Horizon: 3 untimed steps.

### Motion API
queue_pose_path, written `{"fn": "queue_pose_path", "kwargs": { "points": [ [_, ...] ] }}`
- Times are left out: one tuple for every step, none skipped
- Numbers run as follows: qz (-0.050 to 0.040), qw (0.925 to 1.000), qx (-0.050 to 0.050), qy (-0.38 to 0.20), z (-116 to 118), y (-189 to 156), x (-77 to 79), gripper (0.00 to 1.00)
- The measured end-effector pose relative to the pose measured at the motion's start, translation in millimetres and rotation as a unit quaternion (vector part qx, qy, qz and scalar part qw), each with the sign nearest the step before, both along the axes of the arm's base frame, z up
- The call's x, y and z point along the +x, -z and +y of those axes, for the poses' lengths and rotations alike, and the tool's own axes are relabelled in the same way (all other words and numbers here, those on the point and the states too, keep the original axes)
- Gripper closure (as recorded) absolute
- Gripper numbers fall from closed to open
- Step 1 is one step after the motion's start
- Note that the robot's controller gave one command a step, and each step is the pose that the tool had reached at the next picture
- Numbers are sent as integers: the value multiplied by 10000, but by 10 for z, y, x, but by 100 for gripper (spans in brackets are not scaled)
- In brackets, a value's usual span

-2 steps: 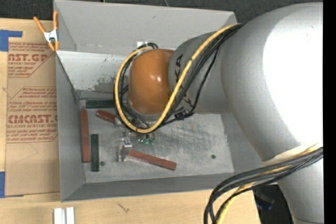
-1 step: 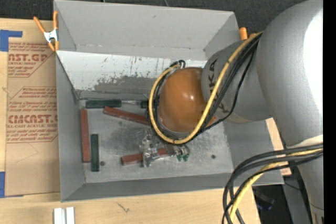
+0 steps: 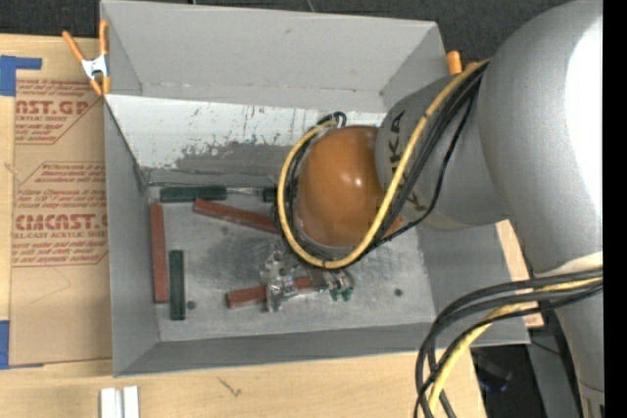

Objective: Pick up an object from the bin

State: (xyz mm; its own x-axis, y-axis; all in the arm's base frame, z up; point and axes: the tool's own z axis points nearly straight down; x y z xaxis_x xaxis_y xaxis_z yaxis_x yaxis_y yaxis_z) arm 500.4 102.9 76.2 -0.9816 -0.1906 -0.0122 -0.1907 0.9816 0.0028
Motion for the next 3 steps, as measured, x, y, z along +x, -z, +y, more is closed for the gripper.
{"fn": "queue_pose_path", "kwargs": {
  "points": [
    [50, 9997, -21, -236, 71, -1223, 120, 100],
    [51, 9997, -19, -234, 71, -1223, 120, 100],
    [72, 9997, -20, 234, 27, -1581, 182, 100]
  ]
}}
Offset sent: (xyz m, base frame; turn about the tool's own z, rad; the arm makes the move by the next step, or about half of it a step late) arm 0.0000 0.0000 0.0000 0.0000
